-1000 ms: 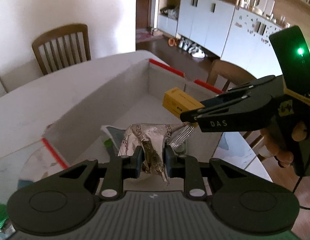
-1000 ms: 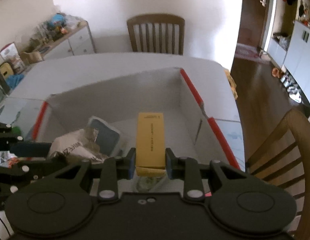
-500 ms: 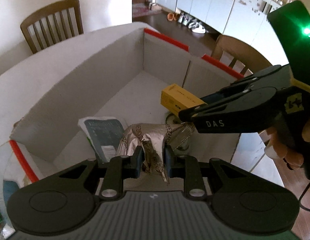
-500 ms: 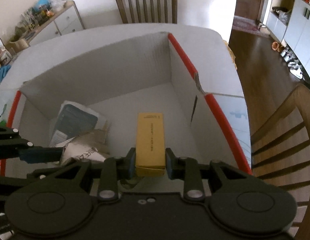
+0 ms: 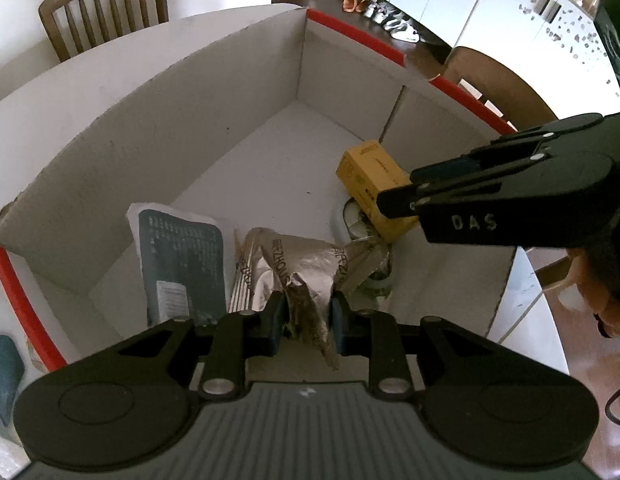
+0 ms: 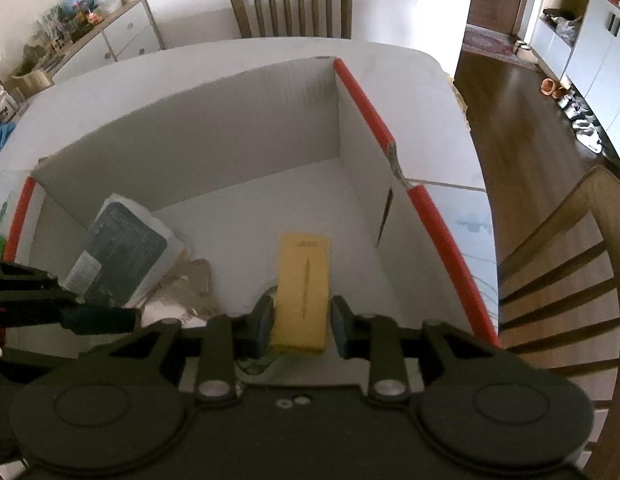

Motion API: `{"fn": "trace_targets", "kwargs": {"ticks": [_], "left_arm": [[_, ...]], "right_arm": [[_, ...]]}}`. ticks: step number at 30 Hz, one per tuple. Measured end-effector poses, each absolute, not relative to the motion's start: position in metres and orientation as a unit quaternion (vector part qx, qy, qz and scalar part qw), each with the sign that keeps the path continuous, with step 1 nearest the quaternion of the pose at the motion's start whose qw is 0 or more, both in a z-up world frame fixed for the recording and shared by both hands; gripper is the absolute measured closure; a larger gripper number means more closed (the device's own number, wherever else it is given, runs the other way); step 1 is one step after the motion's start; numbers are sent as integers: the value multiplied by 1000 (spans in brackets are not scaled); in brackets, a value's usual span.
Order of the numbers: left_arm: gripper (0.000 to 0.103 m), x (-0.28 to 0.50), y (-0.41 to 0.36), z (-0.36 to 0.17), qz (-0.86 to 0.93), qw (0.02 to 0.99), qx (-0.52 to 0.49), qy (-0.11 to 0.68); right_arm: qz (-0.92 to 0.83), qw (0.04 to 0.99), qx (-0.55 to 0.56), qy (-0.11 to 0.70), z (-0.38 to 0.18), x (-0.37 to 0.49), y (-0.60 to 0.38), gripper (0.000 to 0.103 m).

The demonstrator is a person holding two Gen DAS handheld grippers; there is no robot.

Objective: Organize objects
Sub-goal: 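Open both tools to release the items and withdraw from the shoebox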

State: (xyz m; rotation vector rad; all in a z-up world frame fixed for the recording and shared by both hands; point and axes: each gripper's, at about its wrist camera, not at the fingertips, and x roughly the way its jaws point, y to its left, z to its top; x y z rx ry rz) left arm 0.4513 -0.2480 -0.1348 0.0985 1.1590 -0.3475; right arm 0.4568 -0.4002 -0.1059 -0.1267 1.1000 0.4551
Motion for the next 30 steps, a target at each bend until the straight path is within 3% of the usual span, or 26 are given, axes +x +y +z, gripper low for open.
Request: {"fn": "trace_targets", "kwargs": {"ticks": [12, 30], "left_arm": [[79, 431, -237, -104, -164, 848, 24, 503], [79, 346, -168, -24, -162, 905, -36, 393]], "right_arm": [[225, 846, -24, 482, -69, 440, -412, 70], [269, 889, 7, 371, 0, 346, -366, 59]]}}
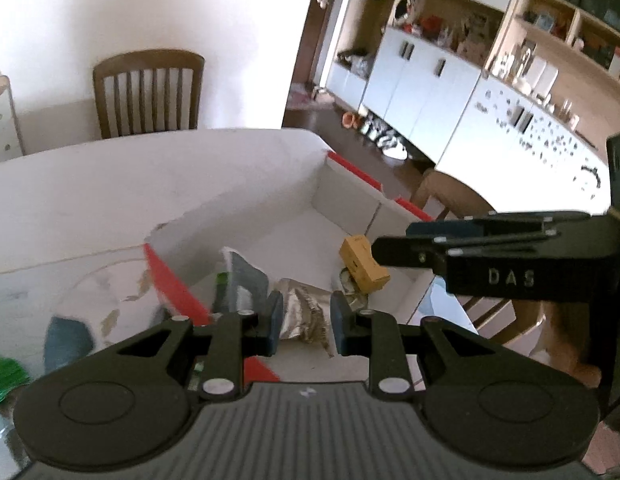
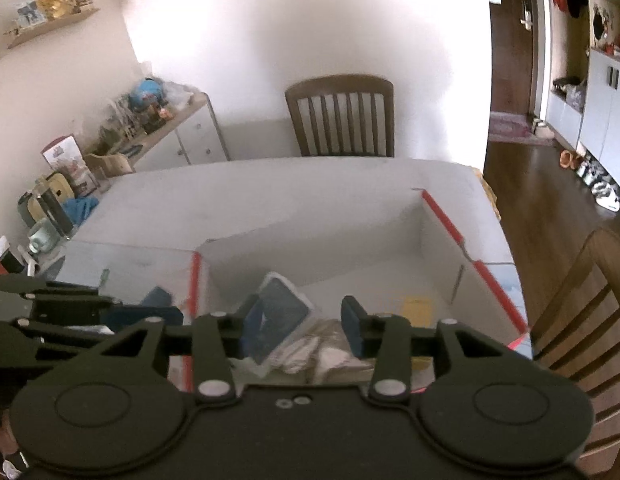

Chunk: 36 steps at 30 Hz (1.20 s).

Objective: Organize objects
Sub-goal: 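Open both tools to release the items and withdraw from the shoebox, then reach the left tool to the green plush charm and grasp it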

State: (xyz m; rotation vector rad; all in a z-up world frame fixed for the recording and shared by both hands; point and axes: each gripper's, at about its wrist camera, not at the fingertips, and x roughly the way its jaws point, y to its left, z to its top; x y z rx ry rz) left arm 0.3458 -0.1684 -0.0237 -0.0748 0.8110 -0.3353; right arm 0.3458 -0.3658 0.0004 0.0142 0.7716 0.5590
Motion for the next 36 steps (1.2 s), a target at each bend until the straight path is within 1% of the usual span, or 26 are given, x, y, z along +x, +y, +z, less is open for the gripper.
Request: {"fn": "trace_targets", "kwargs": {"ticks": [1, 2, 4, 5, 6, 10, 11, 12, 13, 17, 19, 23, 26, 28, 29, 30, 36], "left_arm": [[78, 341, -162, -20, -161, 907, -37, 386], [75, 337, -156, -18, -160, 910, -38, 381], [61, 325, -142, -11, -155, 917, -37, 366], [58, 320, -136, -8, -151, 920, -36, 359], [55, 314, -127, -5, -146, 924, -36, 351], [53, 294, -95, 4, -128, 934, -40, 332], [53, 291, -88, 6, -123, 935, -40, 330], [50, 287, -81, 7, -115, 937, -39, 327], [44, 283, -73, 8, -108, 939, -38, 323], [35, 269, -41, 10, -95, 943, -55, 313], [26, 263, -25, 10, -84, 945, -62, 309], [20, 253, 5, 5, -71, 946, -73, 309], [14, 246, 25, -1, -61, 948, -76, 304], [4, 243, 37, -7, -48, 950, -71, 301], [1, 244, 40, -9, -45, 950, -69, 302], [0, 243, 45, -13, -41, 950, -66, 303], [0, 244, 71, -43, -41, 940, -63, 334]], "right_arm": [[272, 890, 6, 366, 2, 341, -362, 57], [274, 892, 4, 360, 3, 336, -357, 52], [277, 895, 8, 349, 6, 324, -346, 45], [281, 896, 10, 345, 7, 320, -341, 41], [284, 896, 11, 342, 7, 316, -336, 40], [299, 893, 10, 336, 9, 301, -311, 38], [302, 893, 8, 334, 10, 297, -303, 35], [303, 894, 5, 331, 10, 295, -297, 32], [303, 895, 0, 328, 10, 289, -291, 30], [305, 896, -12, 322, 10, 276, -272, 25], [301, 897, -15, 322, 6, 270, -264, 22], [297, 897, -24, 327, -2, 259, -248, 16], [292, 893, -32, 340, -11, 254, -236, 16], [290, 891, -37, 348, -18, 249, -227, 16], [289, 890, -40, 352, -21, 247, -223, 16], [288, 888, -42, 355, -24, 245, -219, 16], [279, 879, -61, 381, -49, 242, -194, 16]]}}
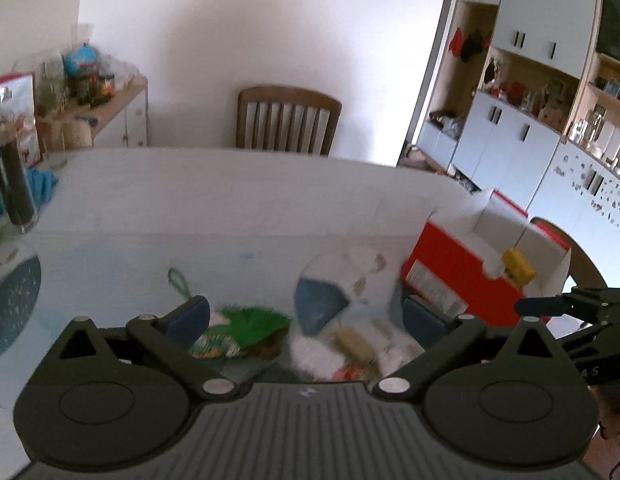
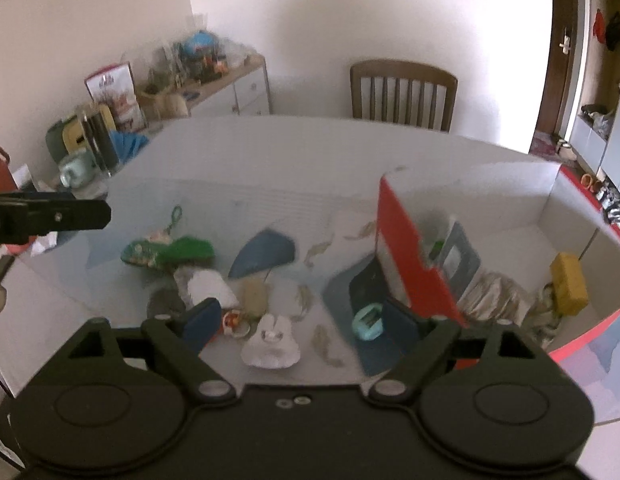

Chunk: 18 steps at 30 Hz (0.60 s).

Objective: Organize objects
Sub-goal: 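Reach the left tool to the green plush charm and grasp it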

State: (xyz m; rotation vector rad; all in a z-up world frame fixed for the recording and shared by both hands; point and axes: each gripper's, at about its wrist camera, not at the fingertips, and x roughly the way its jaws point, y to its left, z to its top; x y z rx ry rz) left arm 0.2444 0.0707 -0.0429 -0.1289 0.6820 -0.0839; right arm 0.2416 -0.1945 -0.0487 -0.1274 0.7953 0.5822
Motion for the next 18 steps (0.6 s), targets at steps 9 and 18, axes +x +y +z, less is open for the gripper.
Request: {"fn": "trace_targets", "kwargs": {"ticks": [9, 18], "left_arm": [[0, 261, 106, -83, -28, 928, -31, 371], [0, 288, 129, -120, -30, 911, -11, 410]], "right_arm": [[273, 862, -88, 418, -85, 249, -167, 18], [268, 848, -108, 444, -106, 258, -153, 22]]}}
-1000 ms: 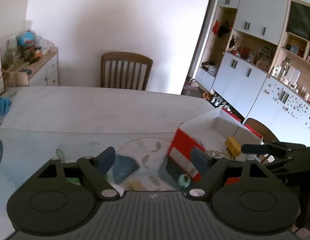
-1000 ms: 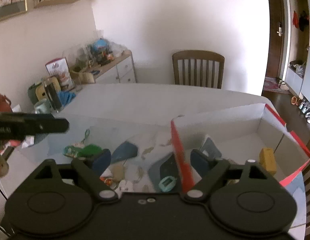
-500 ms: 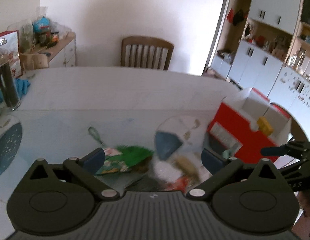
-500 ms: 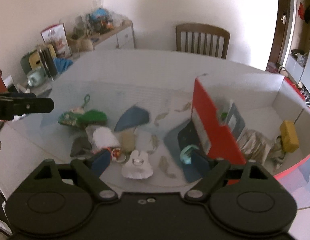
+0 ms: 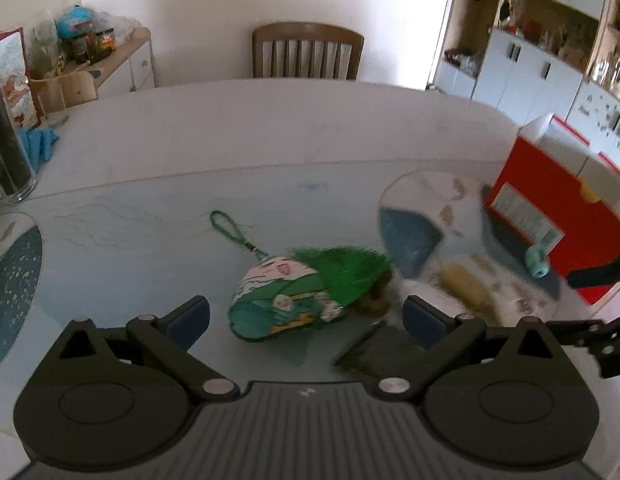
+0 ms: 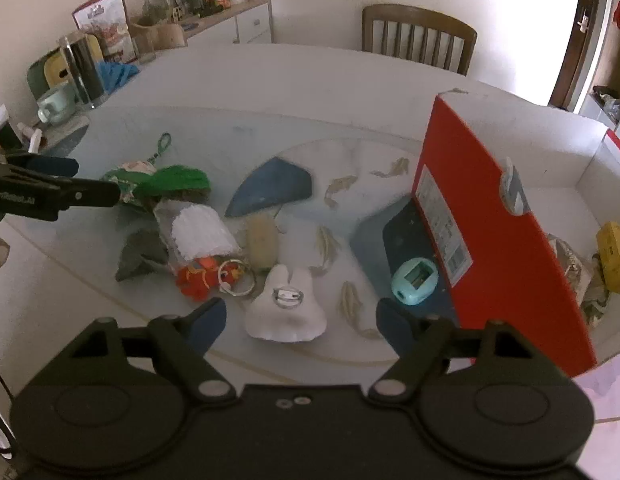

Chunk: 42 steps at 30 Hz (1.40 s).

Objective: Organize objects
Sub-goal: 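Reach the left tool to the green plush charm and grasp it, then lift the green plush charm with left tool while right tool grasps the white plush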

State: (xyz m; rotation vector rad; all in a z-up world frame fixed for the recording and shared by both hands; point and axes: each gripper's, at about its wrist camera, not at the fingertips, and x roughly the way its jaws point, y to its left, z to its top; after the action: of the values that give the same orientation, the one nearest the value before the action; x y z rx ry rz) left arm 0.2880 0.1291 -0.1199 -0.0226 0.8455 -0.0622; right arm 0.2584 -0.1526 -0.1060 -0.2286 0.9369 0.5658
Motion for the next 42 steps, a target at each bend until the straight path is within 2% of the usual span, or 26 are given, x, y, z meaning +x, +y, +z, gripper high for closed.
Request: {"fn": "trace_targets", "kwargs": {"ticks": [5, 20, 27, 28, 32, 36, 42], "left_arm": [[0, 301, 143, -135, -24, 904, -19, 426], [1, 322, 161, -147, -41, 891, -81, 444], [26, 321, 166, -143, -52, 889, -102, 443], [33, 321, 166, -143, -55, 889, -103, 442], [44, 318, 167, -139, -53, 892, -105, 437], [59, 316, 167, -134, -41, 895, -108, 431], [70, 309, 162, -128, -28, 900, -99, 423]], "right_arm": [[266, 838, -117, 461, -116, 264, -149, 29], [275, 823, -128, 480, -131, 272, -139, 37], [282, 817, -137, 484, -135, 271, -131, 47], [283, 816, -135, 485, -135, 271, -131, 50], [286, 815, -139, 485, -136, 270, -129, 55], [285, 815, -138, 485, -135, 269, -129, 57], [286, 817, -136, 482, -135, 266, -131, 61]]}}
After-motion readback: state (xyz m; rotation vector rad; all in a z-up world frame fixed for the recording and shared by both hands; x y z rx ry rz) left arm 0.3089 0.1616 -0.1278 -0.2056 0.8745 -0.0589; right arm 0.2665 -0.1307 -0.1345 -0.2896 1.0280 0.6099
